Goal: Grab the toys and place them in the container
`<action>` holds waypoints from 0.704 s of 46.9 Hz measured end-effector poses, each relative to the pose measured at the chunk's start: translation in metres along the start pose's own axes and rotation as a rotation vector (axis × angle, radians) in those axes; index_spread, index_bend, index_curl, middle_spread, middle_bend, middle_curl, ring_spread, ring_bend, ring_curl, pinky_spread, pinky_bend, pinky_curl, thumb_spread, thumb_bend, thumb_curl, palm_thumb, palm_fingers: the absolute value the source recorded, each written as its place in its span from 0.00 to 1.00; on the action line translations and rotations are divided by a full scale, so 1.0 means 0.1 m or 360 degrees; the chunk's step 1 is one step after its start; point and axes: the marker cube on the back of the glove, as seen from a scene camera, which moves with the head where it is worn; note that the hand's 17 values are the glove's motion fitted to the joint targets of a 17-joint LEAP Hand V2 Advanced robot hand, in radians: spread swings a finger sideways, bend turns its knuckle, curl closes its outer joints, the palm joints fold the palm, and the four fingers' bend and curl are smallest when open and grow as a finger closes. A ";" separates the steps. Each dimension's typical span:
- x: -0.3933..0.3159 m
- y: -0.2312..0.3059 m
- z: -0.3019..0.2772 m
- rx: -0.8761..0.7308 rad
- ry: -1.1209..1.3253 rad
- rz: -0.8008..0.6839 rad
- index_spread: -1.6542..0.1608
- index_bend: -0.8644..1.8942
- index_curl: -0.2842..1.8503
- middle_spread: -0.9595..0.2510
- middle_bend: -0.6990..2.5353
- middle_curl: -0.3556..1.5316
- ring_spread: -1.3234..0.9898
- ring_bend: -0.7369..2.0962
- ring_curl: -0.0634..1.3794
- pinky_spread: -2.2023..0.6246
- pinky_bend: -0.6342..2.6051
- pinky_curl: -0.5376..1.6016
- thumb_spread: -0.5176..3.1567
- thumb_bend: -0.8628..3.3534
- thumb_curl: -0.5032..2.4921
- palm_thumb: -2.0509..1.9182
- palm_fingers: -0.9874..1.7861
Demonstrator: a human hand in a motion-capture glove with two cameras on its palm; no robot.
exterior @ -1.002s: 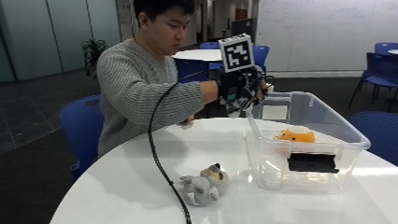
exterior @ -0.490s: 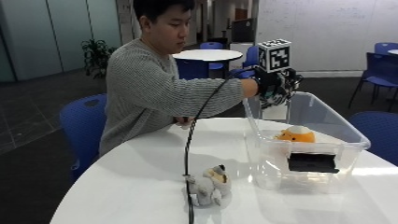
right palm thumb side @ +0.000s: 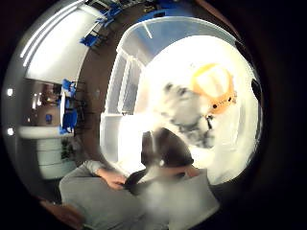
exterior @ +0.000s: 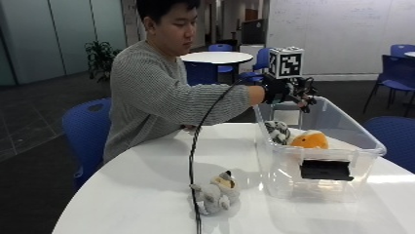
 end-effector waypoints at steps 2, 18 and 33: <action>0.04 0.05 -0.02 0.0012 -0.0016 0.0003 0.70 0.36 0.24 0.59 0.25 0.48 0.46 0.56 0.36 0.71 0.64 0.47 0.44 0.19 0.40 0.55 0.33; 1.05 1.13 -0.41 0.0099 -0.0029 0.0330 0.70 0.38 0.26 0.61 0.27 0.44 0.48 0.56 0.33 0.75 0.61 0.44 0.49 0.20 0.34 0.53 0.35; 2.44 2.48 -0.30 0.0054 -0.0009 0.0855 0.69 0.41 0.29 0.61 0.28 0.43 0.48 0.52 0.29 0.77 0.56 0.41 0.50 0.20 0.31 0.52 0.37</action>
